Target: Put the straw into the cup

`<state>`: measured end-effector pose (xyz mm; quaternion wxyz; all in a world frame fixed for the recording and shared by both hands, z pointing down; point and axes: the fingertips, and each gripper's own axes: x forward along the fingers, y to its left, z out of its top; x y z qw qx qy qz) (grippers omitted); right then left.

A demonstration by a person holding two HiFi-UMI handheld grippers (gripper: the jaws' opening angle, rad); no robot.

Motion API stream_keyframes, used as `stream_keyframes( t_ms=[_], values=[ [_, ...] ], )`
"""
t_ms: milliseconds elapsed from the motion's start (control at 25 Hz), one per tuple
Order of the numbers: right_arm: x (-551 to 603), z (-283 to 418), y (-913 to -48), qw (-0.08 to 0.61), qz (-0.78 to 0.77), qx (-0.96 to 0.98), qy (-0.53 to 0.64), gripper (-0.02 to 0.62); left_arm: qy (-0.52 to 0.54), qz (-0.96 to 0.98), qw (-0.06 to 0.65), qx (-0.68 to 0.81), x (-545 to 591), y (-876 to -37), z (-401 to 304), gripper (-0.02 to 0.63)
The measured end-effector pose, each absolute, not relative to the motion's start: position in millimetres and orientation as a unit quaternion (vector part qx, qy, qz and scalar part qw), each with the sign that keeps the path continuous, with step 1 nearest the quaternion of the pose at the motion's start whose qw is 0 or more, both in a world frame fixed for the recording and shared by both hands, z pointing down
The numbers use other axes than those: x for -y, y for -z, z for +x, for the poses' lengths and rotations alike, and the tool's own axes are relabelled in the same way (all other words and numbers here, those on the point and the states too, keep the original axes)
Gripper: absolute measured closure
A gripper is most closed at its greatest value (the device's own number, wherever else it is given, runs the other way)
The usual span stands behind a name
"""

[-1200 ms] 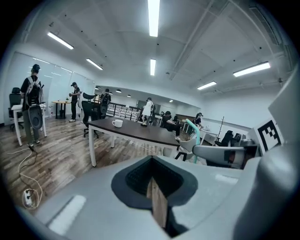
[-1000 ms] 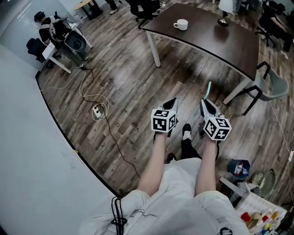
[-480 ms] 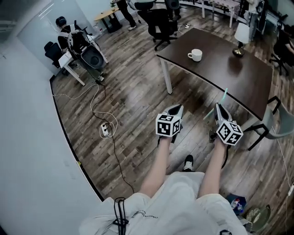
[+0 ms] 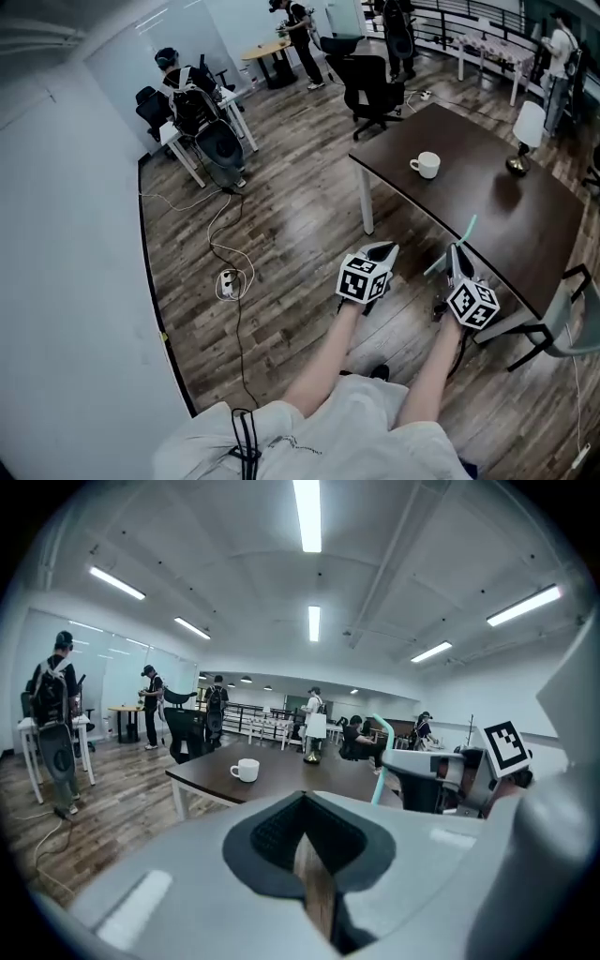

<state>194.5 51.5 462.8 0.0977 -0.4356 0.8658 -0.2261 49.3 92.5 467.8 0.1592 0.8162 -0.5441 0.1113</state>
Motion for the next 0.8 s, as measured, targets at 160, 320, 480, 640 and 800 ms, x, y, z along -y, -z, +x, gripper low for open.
stream_keyframes(
  t_ms=[160,320,480,640,800],
  values=[
    [-34.1,205.7,-478.2,0.095,-0.433,-0.864,0.240,0.546,-0.128,0.812,0.178,0.541,-80.1,-497.1,59.1,0.606],
    [-19.6,204.8,-488.2,0.082,-0.429,-0.867,0.239,0.548,-0.117,0.807,0.187,0.548,-68.7,-505.0,54.6,0.606],
    [-9.5,193.1,-498.3,0.051,-0.419,-0.876,0.233,0.547,-0.110,0.794,0.202,0.563,-53.7,-514.0,36.1,0.606],
    [7.2,187.0,-496.3,0.039,-0.415,-0.881,0.223,0.546,-0.100,0.792,0.213,0.563,-30.8,-517.8,28.8,0.606],
    [22.2,192.6,-501.2,0.022,-0.415,-0.884,0.215,0.546,-0.090,0.800,0.216,0.552,-6.2,-519.1,38.7,0.606]
  ],
)
